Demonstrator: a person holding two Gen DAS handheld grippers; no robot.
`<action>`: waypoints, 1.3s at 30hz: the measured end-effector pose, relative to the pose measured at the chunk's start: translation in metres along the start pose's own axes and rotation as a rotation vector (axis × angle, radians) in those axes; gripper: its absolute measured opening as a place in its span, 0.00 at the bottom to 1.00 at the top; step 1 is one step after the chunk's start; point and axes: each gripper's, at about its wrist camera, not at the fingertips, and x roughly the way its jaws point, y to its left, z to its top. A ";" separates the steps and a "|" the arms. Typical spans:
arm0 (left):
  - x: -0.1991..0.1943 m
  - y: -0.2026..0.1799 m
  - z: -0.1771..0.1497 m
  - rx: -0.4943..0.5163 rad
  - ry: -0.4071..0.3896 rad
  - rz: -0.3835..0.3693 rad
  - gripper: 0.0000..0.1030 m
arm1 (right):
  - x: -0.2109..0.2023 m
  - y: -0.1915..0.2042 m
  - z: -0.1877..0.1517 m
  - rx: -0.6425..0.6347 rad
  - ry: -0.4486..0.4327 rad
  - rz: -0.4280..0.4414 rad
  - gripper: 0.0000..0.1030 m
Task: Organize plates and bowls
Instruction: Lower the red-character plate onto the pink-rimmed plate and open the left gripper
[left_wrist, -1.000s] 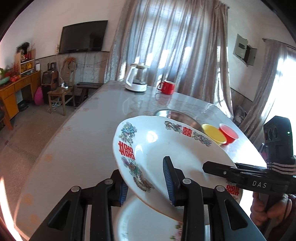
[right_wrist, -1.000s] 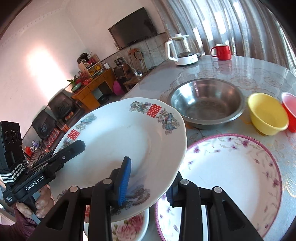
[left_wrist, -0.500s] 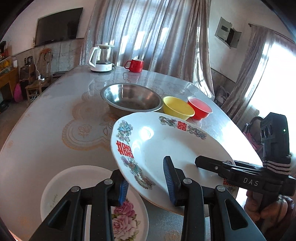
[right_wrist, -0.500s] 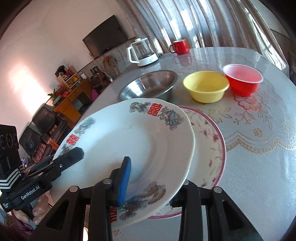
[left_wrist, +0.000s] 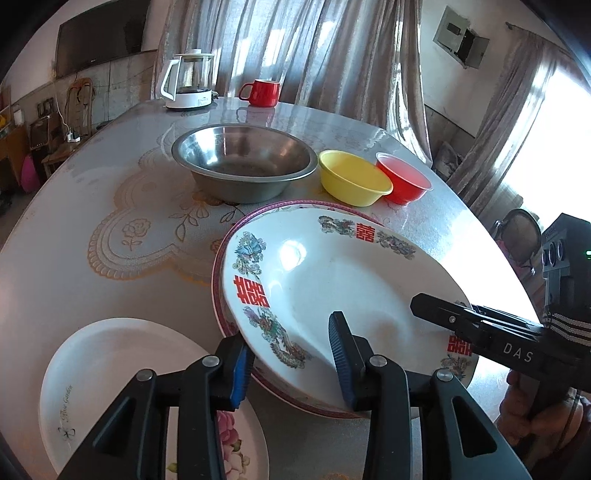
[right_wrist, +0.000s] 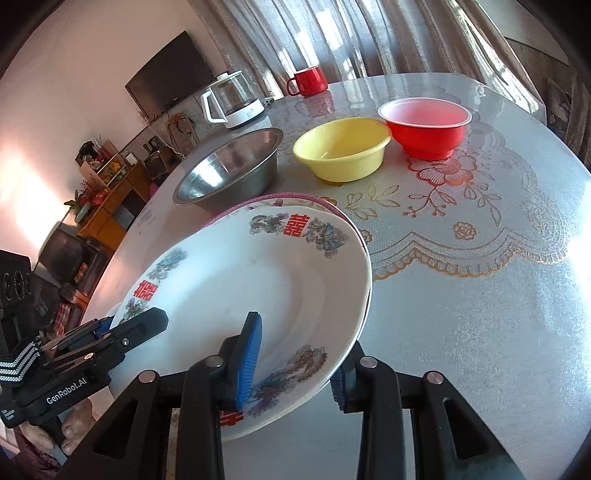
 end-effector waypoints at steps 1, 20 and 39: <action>0.000 0.000 -0.001 0.004 0.001 0.004 0.38 | -0.002 -0.002 -0.003 0.000 -0.002 -0.004 0.32; -0.009 0.013 -0.005 -0.036 -0.015 0.018 0.41 | -0.020 -0.009 -0.017 -0.030 -0.013 -0.089 0.33; -0.007 0.015 -0.002 -0.072 -0.014 0.001 0.45 | -0.008 0.004 -0.012 -0.134 -0.055 -0.227 0.27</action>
